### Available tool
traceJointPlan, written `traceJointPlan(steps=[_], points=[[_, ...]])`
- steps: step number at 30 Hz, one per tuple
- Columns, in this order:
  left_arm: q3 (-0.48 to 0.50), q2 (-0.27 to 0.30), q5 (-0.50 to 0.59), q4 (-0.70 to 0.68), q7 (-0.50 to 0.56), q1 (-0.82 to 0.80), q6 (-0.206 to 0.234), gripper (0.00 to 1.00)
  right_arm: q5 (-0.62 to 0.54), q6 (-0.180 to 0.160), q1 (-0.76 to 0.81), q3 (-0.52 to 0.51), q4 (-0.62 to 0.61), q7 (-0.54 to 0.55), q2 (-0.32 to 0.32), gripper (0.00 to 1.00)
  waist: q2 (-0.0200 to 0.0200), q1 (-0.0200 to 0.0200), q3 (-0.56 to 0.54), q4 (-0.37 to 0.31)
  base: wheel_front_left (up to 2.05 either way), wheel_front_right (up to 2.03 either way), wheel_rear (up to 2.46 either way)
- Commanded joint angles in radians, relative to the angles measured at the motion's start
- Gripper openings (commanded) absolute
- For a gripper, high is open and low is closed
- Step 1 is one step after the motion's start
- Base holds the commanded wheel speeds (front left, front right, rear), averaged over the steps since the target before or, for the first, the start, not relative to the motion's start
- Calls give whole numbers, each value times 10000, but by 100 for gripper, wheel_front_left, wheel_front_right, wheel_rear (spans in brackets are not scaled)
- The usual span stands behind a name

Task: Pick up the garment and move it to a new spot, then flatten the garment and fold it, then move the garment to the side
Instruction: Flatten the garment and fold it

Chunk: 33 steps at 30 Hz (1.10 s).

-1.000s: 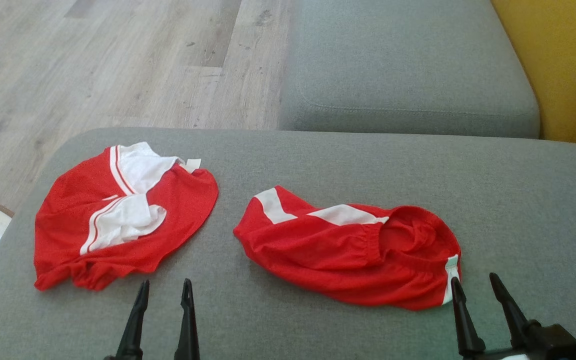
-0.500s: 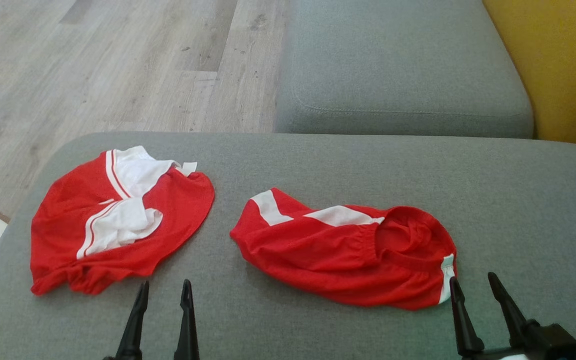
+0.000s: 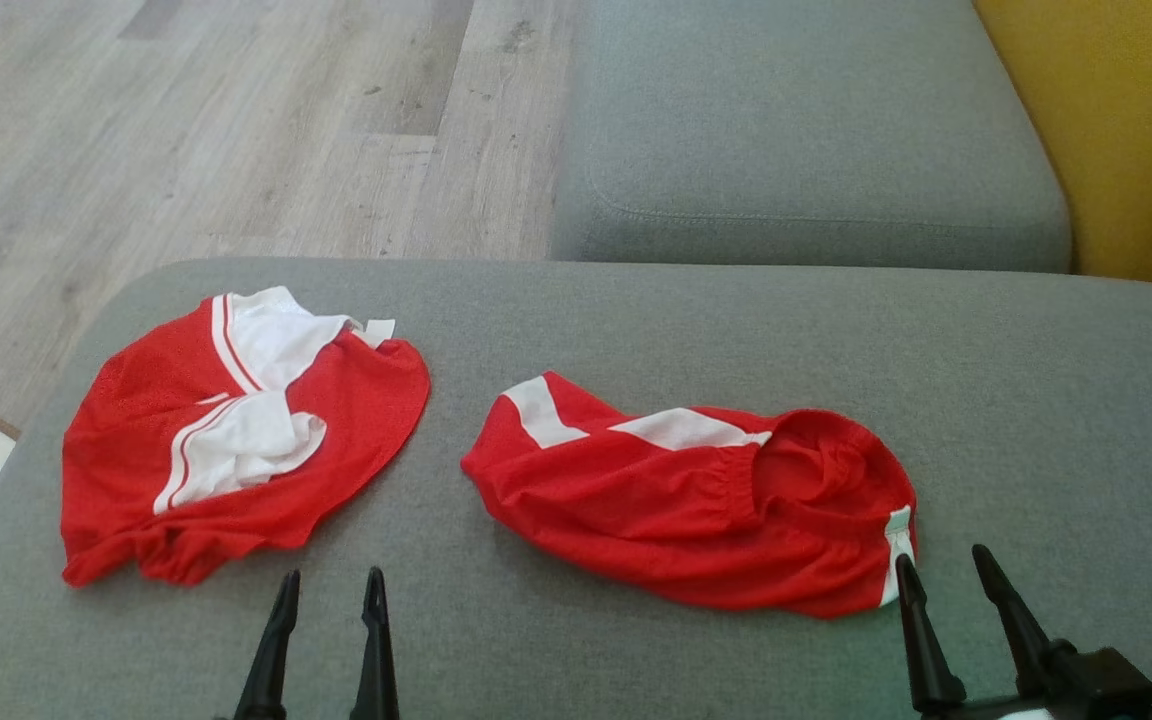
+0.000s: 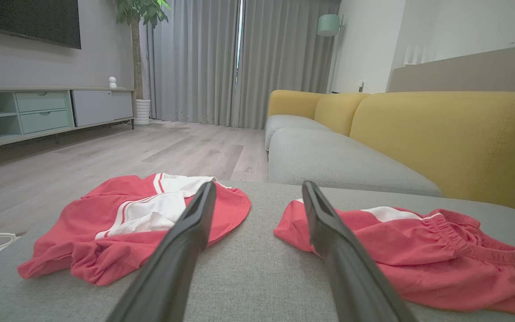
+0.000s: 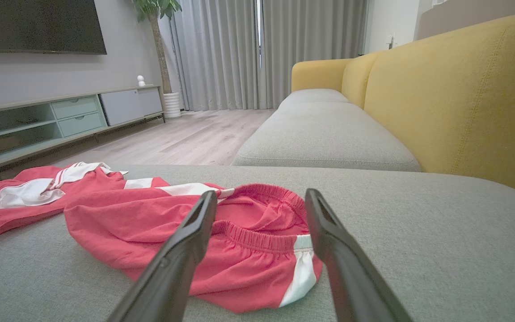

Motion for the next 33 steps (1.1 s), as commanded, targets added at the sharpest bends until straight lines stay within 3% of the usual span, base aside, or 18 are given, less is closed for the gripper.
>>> traceJointPlan(steps=[1,13,21,33], points=[[311,-108,-73,-266,-95,-416,46,100,44,-7,-246,202,-349,-53,-74,100,0,-1,33,10,0,0,0],[135,-108,-128,-151,-95,-471,82,100,64,-7,-335,328,-229,-53,-74,100,0,-1,232,-325,0,0,0],[-214,-108,-297,25,-95,-893,-170,100,-31,-7,-470,417,-345,-53,-74,100,0,-1,625,-1428,0,0,0],[-2587,-108,-1093,1848,56,-4040,-746,100,-207,-7,-760,798,-485,-53,-74,100,0,-1,1658,-3507,0,0,0]])
